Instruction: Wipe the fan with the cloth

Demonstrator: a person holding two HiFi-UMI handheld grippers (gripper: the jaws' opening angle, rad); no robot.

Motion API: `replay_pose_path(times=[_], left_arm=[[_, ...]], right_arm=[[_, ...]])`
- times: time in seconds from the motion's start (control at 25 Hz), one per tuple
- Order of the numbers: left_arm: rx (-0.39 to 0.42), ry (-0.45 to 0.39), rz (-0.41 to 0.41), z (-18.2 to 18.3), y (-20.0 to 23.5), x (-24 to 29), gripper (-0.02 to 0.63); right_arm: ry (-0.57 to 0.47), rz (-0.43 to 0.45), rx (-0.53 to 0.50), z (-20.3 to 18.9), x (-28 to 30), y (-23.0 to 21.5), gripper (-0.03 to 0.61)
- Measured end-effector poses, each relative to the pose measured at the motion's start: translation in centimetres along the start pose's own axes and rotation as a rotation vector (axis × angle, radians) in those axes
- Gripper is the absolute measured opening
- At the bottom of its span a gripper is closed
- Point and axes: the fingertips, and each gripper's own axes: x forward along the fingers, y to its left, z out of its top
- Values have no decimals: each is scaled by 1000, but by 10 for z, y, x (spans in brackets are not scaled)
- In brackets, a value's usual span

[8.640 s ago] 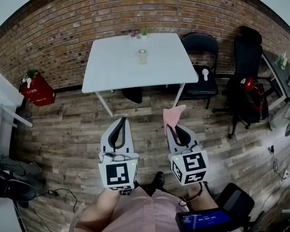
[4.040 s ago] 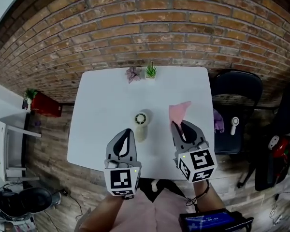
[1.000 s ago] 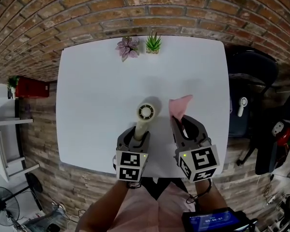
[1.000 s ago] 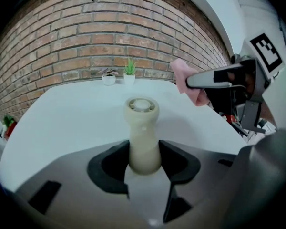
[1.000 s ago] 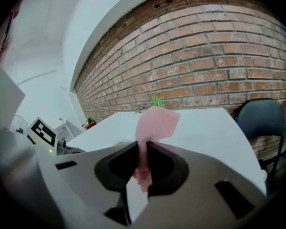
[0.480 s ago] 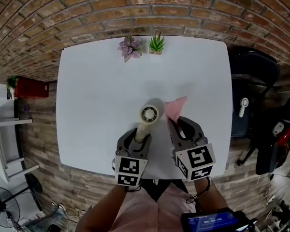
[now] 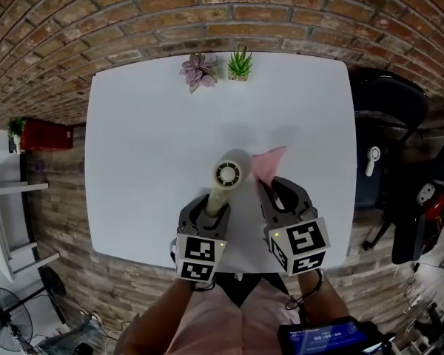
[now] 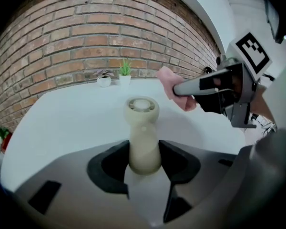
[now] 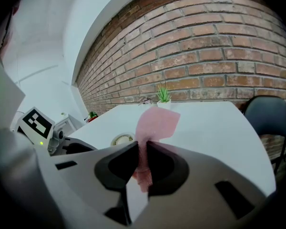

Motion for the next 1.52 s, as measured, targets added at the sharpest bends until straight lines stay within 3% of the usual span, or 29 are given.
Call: replay_pose_path(times=[0.28,0.4,0.48,0.68,0.92,1.04,1.28,1.52], left_arm=[[68,36,38,-4,1,1,210],[82,46,49,-5,2,-1,249],[83,34,48,-3,1,-4,281],[98,-12,53,16,-1,-6,284],[141,-4,51,23,2,2,187],[170,12,47,22,3,4,183],[146,27,9,24,5,2,178],[142,25,-21,24,5,1,178]], right_arm=[[-7,-1,4,1,-3,-1,49],[-8,-2,7,0,-4,-1,49],[-8,-3,7,0,-6,-1,49],[-10,-4,4,-1,-9,-2,49],[-5,2,-5,2,-8,-3,49],[21,23,-19,-1,-3,-2,51],[116,60,-106,-12,18,-6,51],[207,90,-327,-17,42,-10,51]])
